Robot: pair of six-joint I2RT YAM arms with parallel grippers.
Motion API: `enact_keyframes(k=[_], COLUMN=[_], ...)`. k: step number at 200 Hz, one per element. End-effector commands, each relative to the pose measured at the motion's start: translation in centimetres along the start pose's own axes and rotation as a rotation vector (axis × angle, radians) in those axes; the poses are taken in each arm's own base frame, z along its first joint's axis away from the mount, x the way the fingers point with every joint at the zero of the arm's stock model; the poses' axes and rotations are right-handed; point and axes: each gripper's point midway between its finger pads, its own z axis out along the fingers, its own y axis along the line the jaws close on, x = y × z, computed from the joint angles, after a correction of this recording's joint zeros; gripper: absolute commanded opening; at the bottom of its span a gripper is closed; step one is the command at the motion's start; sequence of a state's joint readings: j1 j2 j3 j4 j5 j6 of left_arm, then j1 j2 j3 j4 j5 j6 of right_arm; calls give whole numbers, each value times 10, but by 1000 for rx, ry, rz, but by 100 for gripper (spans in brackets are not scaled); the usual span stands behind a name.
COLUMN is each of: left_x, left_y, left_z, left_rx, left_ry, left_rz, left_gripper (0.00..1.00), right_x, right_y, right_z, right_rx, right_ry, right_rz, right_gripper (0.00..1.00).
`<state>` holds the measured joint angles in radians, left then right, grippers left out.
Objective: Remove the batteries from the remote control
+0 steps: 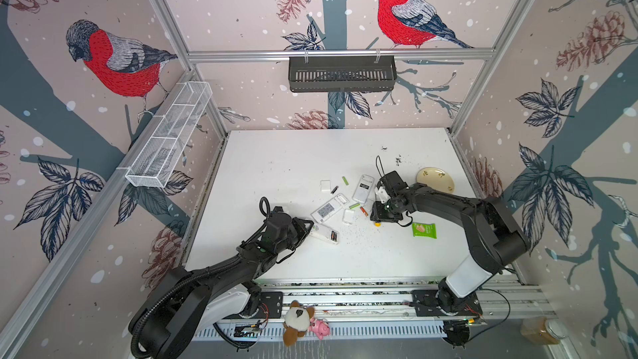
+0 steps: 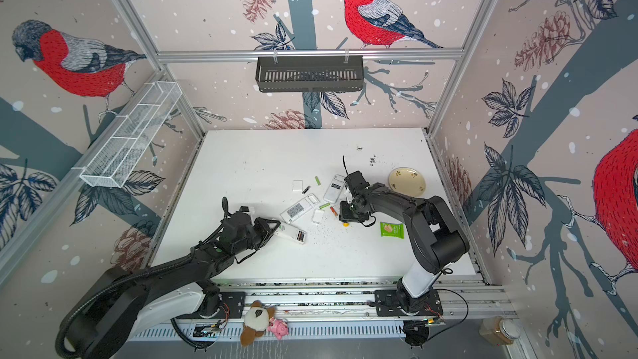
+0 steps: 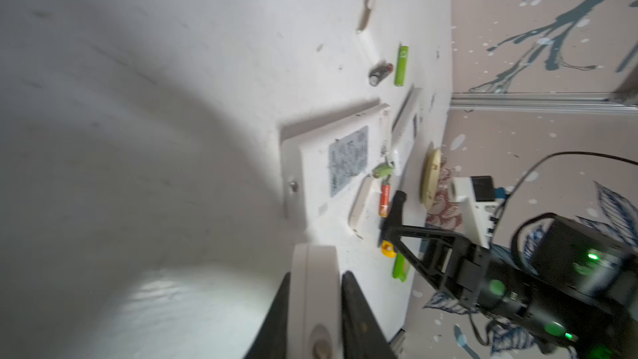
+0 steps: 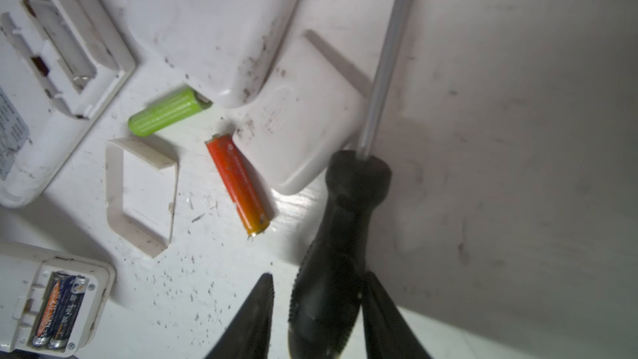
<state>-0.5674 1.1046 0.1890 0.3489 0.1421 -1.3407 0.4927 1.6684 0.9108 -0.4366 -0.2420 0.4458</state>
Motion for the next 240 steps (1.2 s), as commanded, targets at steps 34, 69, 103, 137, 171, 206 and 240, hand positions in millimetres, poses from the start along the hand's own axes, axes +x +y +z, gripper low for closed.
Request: enact_keyframes(k=[34,69,103,137,171,206,240], left_x=[-4,-2,-1,-36,-40,-27,-29], left_y=[46,52,42,-49,-162,-228,-230], left_z=[-3,-19,-39,-65,-48,-16,3], left_rx=[-284,-417,-435,-271,44,326,323], left_ry=[-33,-27,-13,-128,-68,29,45], left_rz=[-101,-152,-161,59,247,230,190], left_gripper=[77,89,93,93,96,94,91], right_x=[-4,-15,-25,-35,-26,-19,-14], right_y=[-32,-42,-29,15,69,99,100], right_z=[-1,-22,-52,-93,-106,-103,-90], right_rx=[160,198,153,20,-103,-155,-52], right_ry=[-11,-46,-77,-166,-193,-174,-147], right_rz=[-13,-61,-166,-328,-486,-557,-607], right_gripper=[22,9,2,1,1,1,1])
